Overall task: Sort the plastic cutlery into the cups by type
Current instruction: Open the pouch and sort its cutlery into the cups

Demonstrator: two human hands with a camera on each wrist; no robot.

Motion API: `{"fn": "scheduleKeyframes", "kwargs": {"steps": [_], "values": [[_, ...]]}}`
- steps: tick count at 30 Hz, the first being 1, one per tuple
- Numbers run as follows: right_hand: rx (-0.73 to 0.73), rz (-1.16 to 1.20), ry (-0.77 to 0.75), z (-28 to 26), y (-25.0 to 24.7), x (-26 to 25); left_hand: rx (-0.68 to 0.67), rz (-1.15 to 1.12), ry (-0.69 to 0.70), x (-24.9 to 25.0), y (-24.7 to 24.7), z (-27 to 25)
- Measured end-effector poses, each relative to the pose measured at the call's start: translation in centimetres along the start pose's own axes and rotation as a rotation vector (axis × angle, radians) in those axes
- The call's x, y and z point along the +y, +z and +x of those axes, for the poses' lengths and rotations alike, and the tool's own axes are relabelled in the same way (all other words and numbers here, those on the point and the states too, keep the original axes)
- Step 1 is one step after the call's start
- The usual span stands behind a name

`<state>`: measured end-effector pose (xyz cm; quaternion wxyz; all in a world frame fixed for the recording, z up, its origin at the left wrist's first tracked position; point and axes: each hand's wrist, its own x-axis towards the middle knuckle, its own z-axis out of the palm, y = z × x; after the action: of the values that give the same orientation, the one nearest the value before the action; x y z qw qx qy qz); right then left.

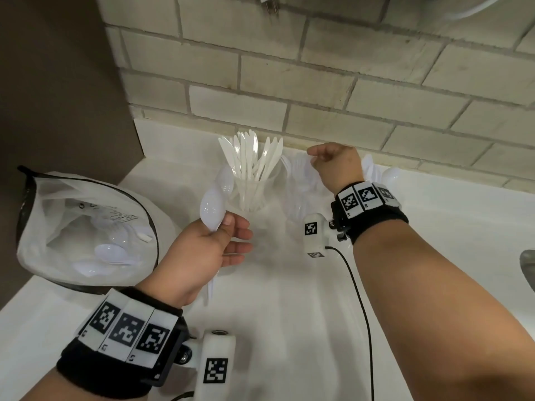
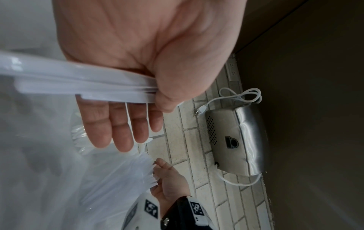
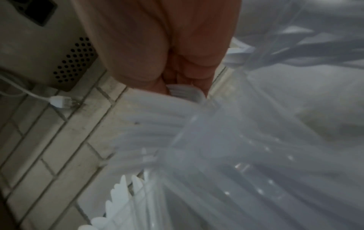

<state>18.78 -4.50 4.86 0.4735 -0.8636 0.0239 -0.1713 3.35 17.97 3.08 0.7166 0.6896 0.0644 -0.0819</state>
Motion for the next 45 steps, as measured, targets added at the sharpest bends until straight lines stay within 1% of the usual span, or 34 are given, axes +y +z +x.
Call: {"fn": "scheduleKeyframes", "kwargs": {"steps": [3,4,7,8,10,11,12,13,14,15,16,17,18,19,21,23,25,27,31,34,36,38,39,40,42,43,44,45], "values": [[0.077,-0.043,-0.023,-0.1,0.1,0.1,-0.012,-0.002,0.006,0.0,0.1,0.1],[0.074,-0.066,-0.034,-0.2,0.1,0.0,-0.016,-0.008,0.004,0.0,0.0,0.1],[-0.102,-0.218,-0.018,-0.8,0.1,-0.2,-0.03,-0.028,-0.008,-0.1,0.1,0.1],[-0.117,-0.272,-0.037,-1.1,0.1,-0.4,-0.036,-0.035,-0.014,0.0,0.2,0.1],[-0.078,-0.34,-0.139,-1.9,-0.3,-1.7,-0.039,-0.048,-0.026,0.2,0.3,-0.1],[-0.05,-0.327,-0.186,-2.5,-0.5,-2.7,-0.039,-0.045,-0.029,0.3,0.4,-0.1],[-0.043,-0.266,-0.207,-3.2,-0.6,-3.8,-0.041,-0.029,-0.028,0.3,0.4,-0.1],[-0.079,-0.143,-0.199,-4.1,-0.6,-4.8,-0.04,-0.005,-0.025,0.3,0.5,-0.1],[-0.173,0.021,-0.169,-5.2,-0.6,-5.9,-0.038,0.025,-0.024,0.3,0.6,-0.1],[-0.307,0.17,-0.138,-6.4,-0.5,-6.8,-0.037,0.049,-0.028,0.3,0.7,0.0],[-0.45,0.251,-0.127,-7.6,-0.3,-7.4,-0.05,0.075,-0.027,0.3,0.8,-0.1],[-0.578,0.262,-0.129,-8.6,-0.1,-7.8,-0.063,0.098,-0.011,0.4,1.0,-0.2],[-0.671,0.228,-0.127,-9.4,0.1,-8.0,-0.09,0.133,0.02,0.4,1.1,-0.4],[-0.718,0.162,-0.122,-10.0,0.4,-8.2,-0.121,0.167,0.057,0.7,1.3,-0.6],[-0.707,-0.009,-0.125,-11.0,0.7,-8.2,-0.166,0.273,0.141,0.5,1.4,-0.6],[-0.657,-0.077,-0.124,-11.6,0.9,-8.0,-0.152,0.352,0.147,0.5,1.4,-0.4],[-0.656,-0.003,-0.058,-12.3,0.9,-7.8,-0.175,0.341,0.118,0.3,1.6,-0.5],[-0.69,0.1,0.02,-12.8,0.7,-7.5,-0.203,0.345,0.114,0.1,1.9,-0.6],[-0.686,0.181,0.034,-13.7,0.2,-6.9,-0.264,0.358,0.127,-0.1,2.8,-1.0],[-0.651,0.122,0.009,-13.8,-0.8,-6.3,-0.28,0.388,0.131,-0.3,3.3,-1.2],[-0.582,0.11,0.018,-13.2,-2.3,-6.0,-0.265,0.433,0.129,-0.4,3.2,-1.3],[-0.434,0.115,0.025,-11.9,-4.5,-6.0,-0.255,0.549,0.157,-0.5,2.6,-1.4],[-0.332,0.108,0.011,-11.1,-5.8,-6.2,-0.211,0.64,0.204,-0.6,2.1,-1.3],[-0.212,0.074,-0.023,-10.3,-7.2,-6.4,-0.115,0.728,0.275,-0.5,1.6,-1.4],[0.045,-0.079,-0.142,-8.6,-9.9,-6.9,0.189,0.884,0.415,0.1,0.1,-1.3],[0.158,-0.168,-0.202,-7.8,-11.1,-7.1,0.34,0.949,0.439,0.4,-0.6,-1.2],[0.245,-0.239,-0.253,-7.1,-12.1,-7.1,0.462,0.989,0.428,0.8,-1.1,-1.3],[0.307,-0.287,-0.282,-6.5,-12.7,-7.0,0.554,1.007,0.394,0.9,-1.5,-1.3]]}}
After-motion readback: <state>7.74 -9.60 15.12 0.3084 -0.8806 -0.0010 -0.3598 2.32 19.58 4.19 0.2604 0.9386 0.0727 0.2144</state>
